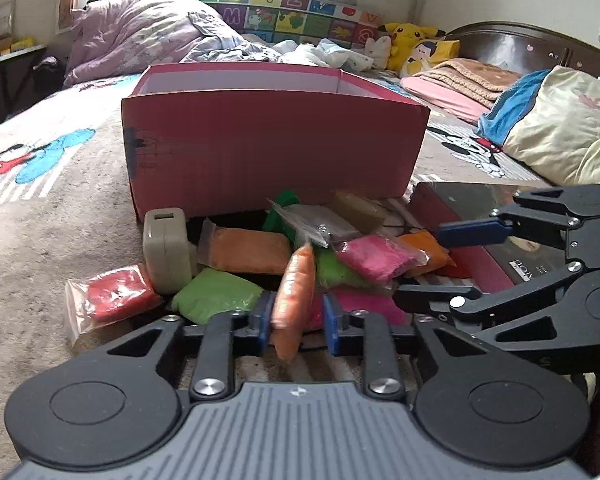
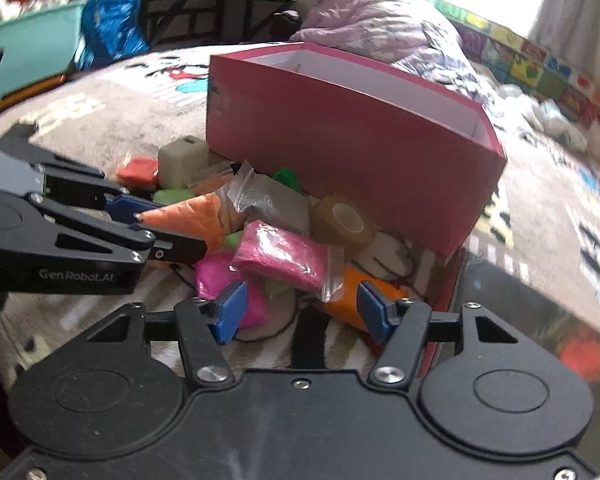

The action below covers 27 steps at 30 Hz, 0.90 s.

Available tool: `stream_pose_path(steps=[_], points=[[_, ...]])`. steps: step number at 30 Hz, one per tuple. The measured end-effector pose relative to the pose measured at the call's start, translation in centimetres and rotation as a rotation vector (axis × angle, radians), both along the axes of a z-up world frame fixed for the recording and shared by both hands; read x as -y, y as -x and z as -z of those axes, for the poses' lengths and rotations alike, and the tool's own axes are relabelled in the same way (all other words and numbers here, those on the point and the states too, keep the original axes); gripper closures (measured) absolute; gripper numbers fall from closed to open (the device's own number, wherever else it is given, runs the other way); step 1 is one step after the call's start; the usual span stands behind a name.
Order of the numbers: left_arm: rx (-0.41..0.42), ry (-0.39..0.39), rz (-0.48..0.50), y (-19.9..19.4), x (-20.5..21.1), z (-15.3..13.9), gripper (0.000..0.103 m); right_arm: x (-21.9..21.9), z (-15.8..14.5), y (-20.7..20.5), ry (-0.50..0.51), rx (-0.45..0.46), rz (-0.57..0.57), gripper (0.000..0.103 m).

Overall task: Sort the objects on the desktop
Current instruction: 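Grasp the orange clay packet with the left gripper while the right gripper grasps the pink packet, then carry the orange packet into the pink box with the left gripper while the right holds the pink packet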

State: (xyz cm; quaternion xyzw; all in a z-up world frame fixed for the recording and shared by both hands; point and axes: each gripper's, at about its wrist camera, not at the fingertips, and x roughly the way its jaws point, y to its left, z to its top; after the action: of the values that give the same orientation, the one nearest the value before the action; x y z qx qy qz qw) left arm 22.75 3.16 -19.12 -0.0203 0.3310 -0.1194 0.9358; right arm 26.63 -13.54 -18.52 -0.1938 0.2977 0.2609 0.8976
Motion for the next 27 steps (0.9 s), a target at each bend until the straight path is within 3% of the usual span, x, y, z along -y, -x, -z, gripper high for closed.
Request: stream_pose_path(steps=[8, 15, 22, 25, 27], points=[[0.017, 0.02, 0.014, 0.2, -0.1, 0.1, 0.091, -1.7, 0.2, 0.6, 0.156, 0.11, -0.165, 0.055], [0.046, 0.033, 0.017, 0.7, -0.3, -0.5, 0.091, -2.5, 0.4, 0.1, 0.208, 0.117, -0.238, 0.073], [0.059, 0.052, -0.005, 0.9, -0.8, -0.9, 0.091, -2.5, 0.0, 0.5, 0.208, 0.114, -0.26, 0.083], [0.059, 0.066, -0.023, 1.0, -1.3, -1.0, 0.091, -2.2, -0.8, 0.9, 0.162, 0.095, -0.256, 0.084], [0.059, 0.081, -0.037, 1.0, -1.6, -1.1, 0.091, -1.4, -1.6, 0.8, 0.079, 0.026, -0.227, 0.084]])
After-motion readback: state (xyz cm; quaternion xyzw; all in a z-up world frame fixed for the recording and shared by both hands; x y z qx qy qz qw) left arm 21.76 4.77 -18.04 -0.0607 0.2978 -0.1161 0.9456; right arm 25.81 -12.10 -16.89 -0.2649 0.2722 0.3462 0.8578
